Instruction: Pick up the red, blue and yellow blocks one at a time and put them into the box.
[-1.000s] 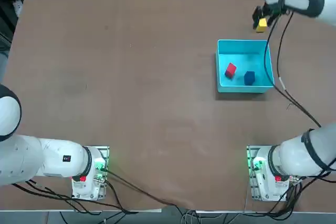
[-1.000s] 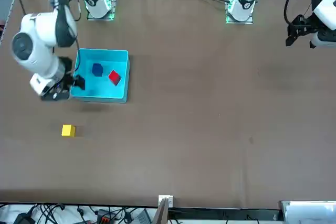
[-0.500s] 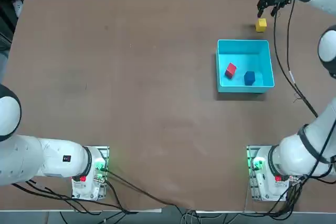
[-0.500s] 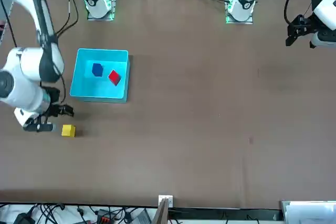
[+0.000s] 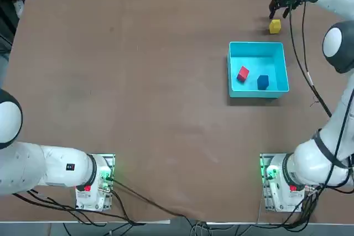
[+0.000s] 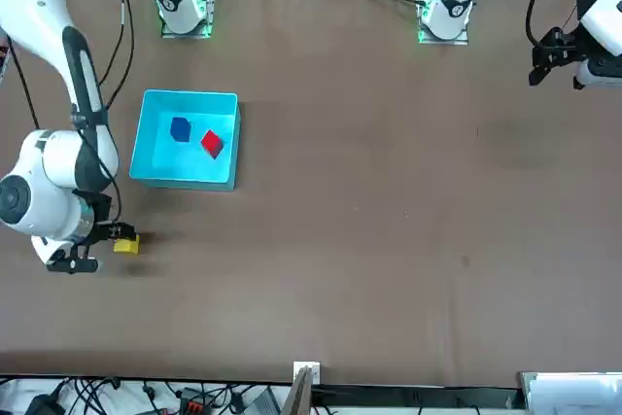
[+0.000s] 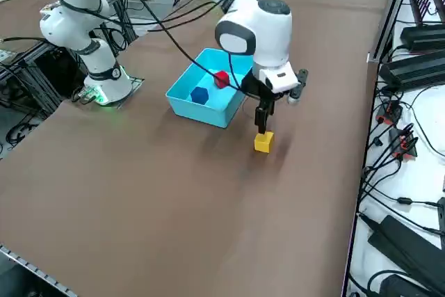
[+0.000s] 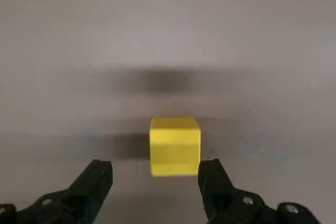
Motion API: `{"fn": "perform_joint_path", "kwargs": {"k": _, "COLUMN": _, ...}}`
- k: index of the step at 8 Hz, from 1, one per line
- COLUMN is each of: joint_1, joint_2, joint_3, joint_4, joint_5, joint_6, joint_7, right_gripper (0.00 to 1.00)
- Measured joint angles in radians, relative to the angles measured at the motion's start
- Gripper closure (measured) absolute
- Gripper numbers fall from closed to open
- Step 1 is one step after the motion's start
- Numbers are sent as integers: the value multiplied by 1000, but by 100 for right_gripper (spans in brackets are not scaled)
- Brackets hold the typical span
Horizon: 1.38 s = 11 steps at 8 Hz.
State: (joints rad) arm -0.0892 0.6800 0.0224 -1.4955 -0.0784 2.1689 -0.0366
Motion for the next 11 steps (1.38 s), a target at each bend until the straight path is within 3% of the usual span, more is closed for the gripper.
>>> {"fn": "perform_joint_path", "kwargs": {"k": 6, "joint_1": -26, "joint_2": 76, "joint_3": 0, "joint_4": 10, "joint_5": -4, "joint_6": 104, "joint_7": -42, "right_gripper": 0}}
{"fn": "perform_joint_path", "kwargs": {"k": 8, "joint_1": -28, "joint_2": 93, "joint_3": 0, "joint_4": 10, "joint_5": -4, "joint_6": 121, "joint_7": -42, "right_gripper": 10}}
{"fn": "perform_joint_path", "kwargs": {"k": 10, "joint_1": -29, "joint_2": 100, "joint_3": 1, "joint_4": 12, "joint_5": -4, "joint_6": 124, "joint_7": -42, "right_gripper": 30}}
{"fn": "perform_joint_path", "kwargs": {"k": 11, "joint_1": -29, "joint_2": 101, "joint_3": 2, "joint_4": 12, "joint_5": -4, "joint_6": 124, "joint_7": -42, "right_gripper": 30}}
